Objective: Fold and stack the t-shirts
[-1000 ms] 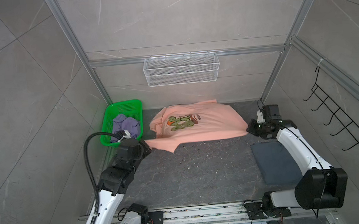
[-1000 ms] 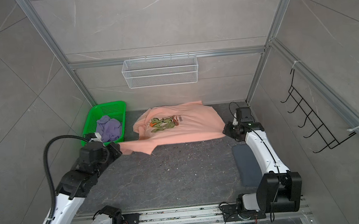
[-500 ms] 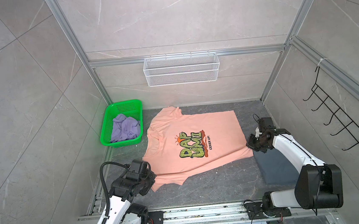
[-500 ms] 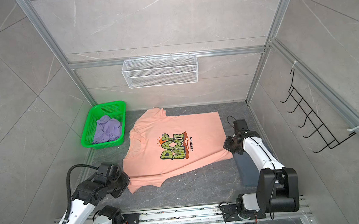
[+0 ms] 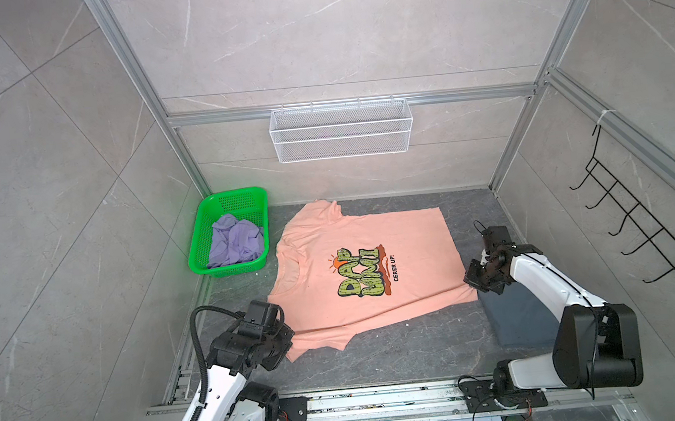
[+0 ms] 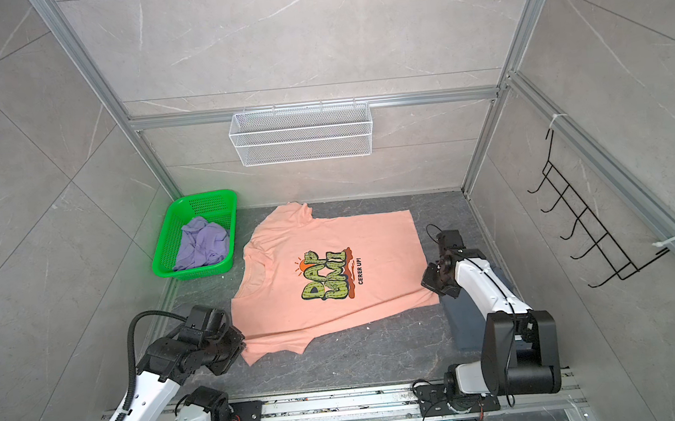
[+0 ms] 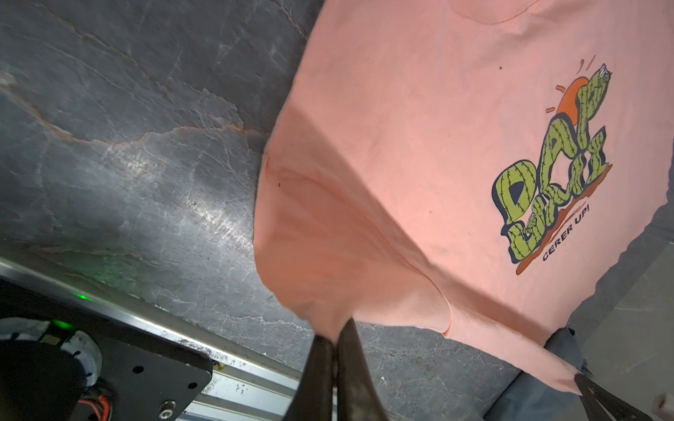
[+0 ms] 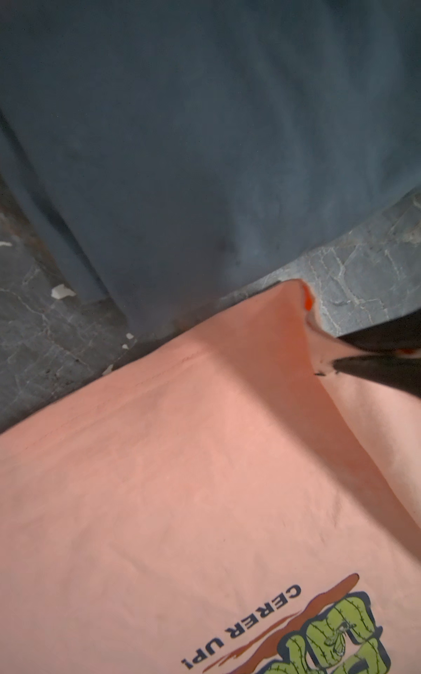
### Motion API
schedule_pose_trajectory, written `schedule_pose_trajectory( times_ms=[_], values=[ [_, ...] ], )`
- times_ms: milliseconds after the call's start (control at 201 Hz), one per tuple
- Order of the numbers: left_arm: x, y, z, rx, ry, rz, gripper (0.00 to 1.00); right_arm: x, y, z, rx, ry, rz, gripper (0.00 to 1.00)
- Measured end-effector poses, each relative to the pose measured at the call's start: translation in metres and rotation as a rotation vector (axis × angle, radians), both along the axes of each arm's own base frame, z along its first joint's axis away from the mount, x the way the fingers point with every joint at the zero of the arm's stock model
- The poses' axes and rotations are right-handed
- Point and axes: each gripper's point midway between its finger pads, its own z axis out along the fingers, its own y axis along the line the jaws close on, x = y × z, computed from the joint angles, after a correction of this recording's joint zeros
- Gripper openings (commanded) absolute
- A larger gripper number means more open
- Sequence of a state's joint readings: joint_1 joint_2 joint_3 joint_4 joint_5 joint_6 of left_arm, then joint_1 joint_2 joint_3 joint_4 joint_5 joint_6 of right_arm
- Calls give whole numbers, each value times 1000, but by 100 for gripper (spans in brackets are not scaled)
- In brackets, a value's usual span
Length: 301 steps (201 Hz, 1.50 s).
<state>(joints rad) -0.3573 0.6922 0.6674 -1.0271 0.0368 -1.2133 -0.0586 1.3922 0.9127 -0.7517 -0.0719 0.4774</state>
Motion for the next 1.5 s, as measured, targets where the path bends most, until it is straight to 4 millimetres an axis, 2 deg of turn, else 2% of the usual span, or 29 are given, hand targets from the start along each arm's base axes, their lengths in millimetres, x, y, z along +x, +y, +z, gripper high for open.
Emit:
schedule_pose_trajectory(
  times_ms=[134, 234, 279, 323, 388, 458, 522, 622, 687, 731, 791, 866, 970, 1124, 1264, 1498],
  values=[
    [-1, -8, 16, -50, -10, -17, 0, -14, -1, 0, -13, 32, 3, 0],
    [-9, -13, 17, -85, 17, -28, 0, -26, -4, -3, -31, 75, 2, 0],
    [-14, -14, 16, -95, 39, -33, 17, -32, -6, -5, -42, 101, 1, 1],
    [-18, -16, 15, -104, 61, -40, 35, -38, -8, -5, -52, 123, -1, 16],
    [-24, -16, 16, -106, 89, -41, 47, -47, -11, -3, -73, 153, -2, 34],
    [-23, -16, 29, -103, 92, -51, 59, -52, -15, 5, -96, 173, -3, 41],
    [-11, -17, 53, -93, 44, -63, 61, -45, -17, 21, -104, 139, -13, 42],
    [21, -24, 93, -81, -73, -94, 61, -17, -16, 57, -93, 15, -17, 42],
    [45, -31, 106, -72, -134, -121, 62, 6, -11, 80, -65, -81, -15, 41],
    [60, -35, 108, -62, -158, -142, 62, 19, -7, 90, -37, -135, -14, 41],
    [78, -42, 102, -47, -164, -170, 63, 35, 0, 94, 10, -183, -18, 40],
    [102, -51, 87, -24, -160, -209, 65, 51, 9, 88, 66, -204, -21, 40],
    [129, -60, 61, 8, -145, -255, 66, 67, 30, 66, 143, -200, -14, 40],
    [156, -70, 33, 29, -142, -295, 67, 77, 63, 35, 221, -161, 17, 40],
    [168, -73, 6, 41, -126, -296, 69, 82, 81, 11, 262, -134, 26, 40],
    [169, -68, -46, 68, -45, -275, 70, 73, 81, -39, 267, -21, -20, 40]
  ],
)
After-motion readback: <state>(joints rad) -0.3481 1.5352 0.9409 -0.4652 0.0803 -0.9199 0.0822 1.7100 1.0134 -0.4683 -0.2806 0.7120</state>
